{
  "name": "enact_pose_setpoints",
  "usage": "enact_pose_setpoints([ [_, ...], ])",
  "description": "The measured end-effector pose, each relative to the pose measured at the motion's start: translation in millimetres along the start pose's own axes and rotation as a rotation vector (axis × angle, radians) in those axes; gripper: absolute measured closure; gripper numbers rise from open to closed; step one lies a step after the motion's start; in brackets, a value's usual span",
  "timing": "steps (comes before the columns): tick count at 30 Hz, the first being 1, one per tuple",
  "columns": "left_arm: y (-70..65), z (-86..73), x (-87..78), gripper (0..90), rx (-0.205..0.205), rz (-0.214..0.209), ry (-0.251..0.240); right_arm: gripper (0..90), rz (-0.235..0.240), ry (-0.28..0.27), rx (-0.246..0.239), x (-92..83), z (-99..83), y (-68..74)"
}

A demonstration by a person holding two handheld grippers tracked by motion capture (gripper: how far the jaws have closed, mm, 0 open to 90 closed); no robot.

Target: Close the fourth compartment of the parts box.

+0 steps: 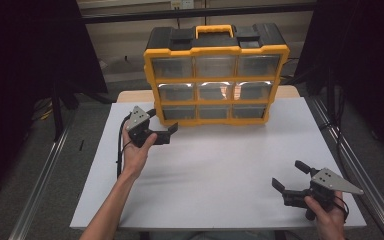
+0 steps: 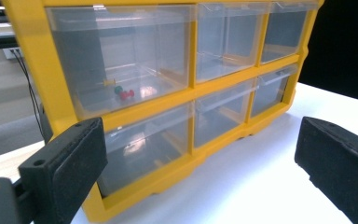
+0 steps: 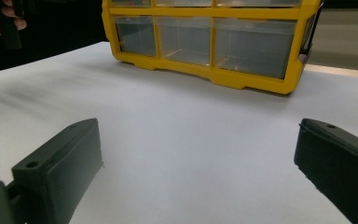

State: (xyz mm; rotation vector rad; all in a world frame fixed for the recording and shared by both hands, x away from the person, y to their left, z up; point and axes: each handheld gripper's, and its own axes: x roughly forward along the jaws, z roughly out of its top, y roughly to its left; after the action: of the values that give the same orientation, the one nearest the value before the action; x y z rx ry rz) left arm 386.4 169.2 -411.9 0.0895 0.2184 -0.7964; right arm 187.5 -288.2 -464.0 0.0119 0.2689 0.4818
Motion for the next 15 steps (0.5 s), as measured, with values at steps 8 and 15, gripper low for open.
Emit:
enact_pose_setpoints([
  [8,-8.6,-19.6,-24.1,2.2,-0.016,0.044,0.013,0.6,0.001,0.002,-0.001,0.3,0.0,0.2],
  [15,-19.9,-34.6,-46.6,3.4,-0.019,0.032,0.019,0.5,0.003,0.002,-0.004,0.4,0.2,1.0],
])
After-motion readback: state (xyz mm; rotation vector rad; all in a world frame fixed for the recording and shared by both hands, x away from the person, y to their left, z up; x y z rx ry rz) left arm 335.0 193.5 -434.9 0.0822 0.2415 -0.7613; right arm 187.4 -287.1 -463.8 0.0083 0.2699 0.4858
